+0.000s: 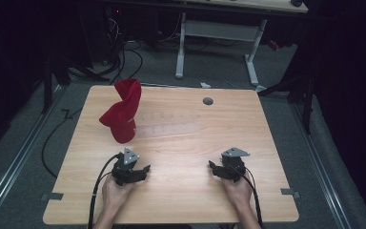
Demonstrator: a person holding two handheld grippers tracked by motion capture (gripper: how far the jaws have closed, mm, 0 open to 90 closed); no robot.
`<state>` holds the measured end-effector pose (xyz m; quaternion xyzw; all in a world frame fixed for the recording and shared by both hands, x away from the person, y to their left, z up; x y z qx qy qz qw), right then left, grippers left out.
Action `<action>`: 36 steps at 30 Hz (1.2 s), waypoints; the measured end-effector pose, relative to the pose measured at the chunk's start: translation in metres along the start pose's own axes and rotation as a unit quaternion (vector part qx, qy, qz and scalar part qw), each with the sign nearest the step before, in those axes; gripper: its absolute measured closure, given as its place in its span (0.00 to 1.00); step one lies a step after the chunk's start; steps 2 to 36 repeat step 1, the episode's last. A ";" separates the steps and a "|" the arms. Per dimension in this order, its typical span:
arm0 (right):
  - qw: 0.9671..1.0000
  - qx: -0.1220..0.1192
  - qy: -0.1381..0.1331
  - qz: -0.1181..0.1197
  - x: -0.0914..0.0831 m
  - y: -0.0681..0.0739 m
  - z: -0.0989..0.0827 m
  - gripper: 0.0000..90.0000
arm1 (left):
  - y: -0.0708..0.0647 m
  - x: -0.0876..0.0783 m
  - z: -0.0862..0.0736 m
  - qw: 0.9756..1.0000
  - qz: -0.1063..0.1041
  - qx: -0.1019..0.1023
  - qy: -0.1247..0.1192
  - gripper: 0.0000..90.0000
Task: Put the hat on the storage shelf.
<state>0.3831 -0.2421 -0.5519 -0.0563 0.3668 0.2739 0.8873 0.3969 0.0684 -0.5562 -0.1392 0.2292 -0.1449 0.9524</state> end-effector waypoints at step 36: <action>1.000 0.001 0.000 0.000 0.000 0.000 0.000 0.40 | 0.000 0.000 0.000 1.000 0.002 -0.001 0.000 0.37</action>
Point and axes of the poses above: each handheld gripper's, and its own axes: x roughly forward along the jaws, z roughly out of its top, y roughly to its left, the point moved 3 cm from there along x, roughly forward along the jaws, and after that the axes turned 10 degrees about z, right-handed, at the moved point
